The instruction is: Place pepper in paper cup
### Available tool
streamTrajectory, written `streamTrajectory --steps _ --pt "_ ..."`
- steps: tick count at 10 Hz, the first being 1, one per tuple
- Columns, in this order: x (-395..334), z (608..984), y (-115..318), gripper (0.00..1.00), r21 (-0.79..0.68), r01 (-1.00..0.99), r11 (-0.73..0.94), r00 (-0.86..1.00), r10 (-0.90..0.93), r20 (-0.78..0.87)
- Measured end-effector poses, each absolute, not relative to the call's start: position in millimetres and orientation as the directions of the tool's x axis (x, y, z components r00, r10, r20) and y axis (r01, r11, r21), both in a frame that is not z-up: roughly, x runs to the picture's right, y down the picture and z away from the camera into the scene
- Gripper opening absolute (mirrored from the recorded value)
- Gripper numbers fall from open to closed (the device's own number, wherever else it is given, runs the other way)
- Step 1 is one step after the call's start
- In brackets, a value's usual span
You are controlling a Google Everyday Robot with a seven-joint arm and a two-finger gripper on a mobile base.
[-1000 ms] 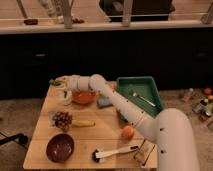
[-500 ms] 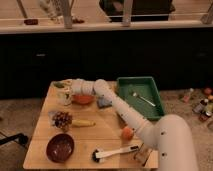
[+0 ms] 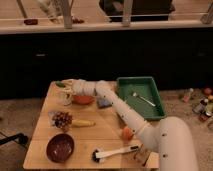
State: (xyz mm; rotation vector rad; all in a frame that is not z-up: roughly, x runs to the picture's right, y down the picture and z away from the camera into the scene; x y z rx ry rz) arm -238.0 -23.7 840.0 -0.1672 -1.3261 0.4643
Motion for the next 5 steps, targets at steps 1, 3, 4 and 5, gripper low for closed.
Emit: streamTrajectory --steps 1,3,4,5 --pt "-238.1 838.0 -24.5 0.8 -0.374 -0.231 0.898 0.165 0.415 0.895" --pt "-238.0 836.1 -25.1 0.8 -0.378 -0.237 0.895 0.172 0.421 0.89" --pt "-237.2 835.5 -25.9 0.8 -0.379 -0.241 0.893 0.173 0.424 0.889" --pt "-236.3 835.8 -25.5 0.8 -0.38 -0.242 0.893 0.173 0.425 0.888"
